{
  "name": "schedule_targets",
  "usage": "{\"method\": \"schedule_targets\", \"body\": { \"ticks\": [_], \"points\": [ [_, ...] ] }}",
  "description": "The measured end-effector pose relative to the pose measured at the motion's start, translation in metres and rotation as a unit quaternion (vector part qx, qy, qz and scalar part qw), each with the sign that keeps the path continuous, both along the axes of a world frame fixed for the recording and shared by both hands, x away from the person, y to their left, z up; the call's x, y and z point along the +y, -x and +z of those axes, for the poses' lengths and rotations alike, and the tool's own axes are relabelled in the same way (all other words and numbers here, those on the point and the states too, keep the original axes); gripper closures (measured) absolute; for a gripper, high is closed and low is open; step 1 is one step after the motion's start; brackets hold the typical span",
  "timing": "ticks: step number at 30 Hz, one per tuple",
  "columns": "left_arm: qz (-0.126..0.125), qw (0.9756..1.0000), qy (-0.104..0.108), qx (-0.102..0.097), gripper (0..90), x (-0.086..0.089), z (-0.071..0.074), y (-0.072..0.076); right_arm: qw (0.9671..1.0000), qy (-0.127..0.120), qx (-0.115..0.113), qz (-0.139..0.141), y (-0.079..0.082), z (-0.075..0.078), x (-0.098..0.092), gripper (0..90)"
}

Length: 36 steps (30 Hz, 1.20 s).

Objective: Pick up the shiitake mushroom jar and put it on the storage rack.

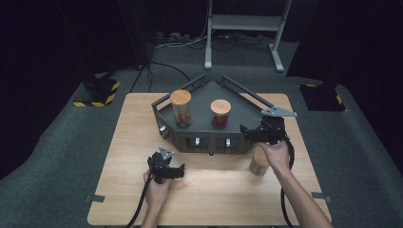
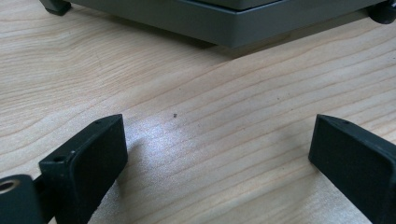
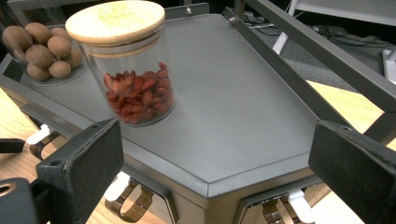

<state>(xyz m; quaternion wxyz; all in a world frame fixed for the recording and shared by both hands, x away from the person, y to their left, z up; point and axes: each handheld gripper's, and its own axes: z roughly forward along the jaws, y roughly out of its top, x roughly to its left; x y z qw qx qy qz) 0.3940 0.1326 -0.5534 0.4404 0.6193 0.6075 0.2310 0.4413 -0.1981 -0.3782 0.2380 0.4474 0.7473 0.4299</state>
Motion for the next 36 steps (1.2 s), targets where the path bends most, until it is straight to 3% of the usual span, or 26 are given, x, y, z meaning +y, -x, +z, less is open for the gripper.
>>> {"method": "schedule_targets", "body": {
  "ticks": [36],
  "points": [
    [0.0,1.0,0.0,0.0,4.2,0.0,0.0,0.0,0.9998,-0.02,-0.002,0.002,0.019,-0.016,-0.028,3.9]
  ]
}}
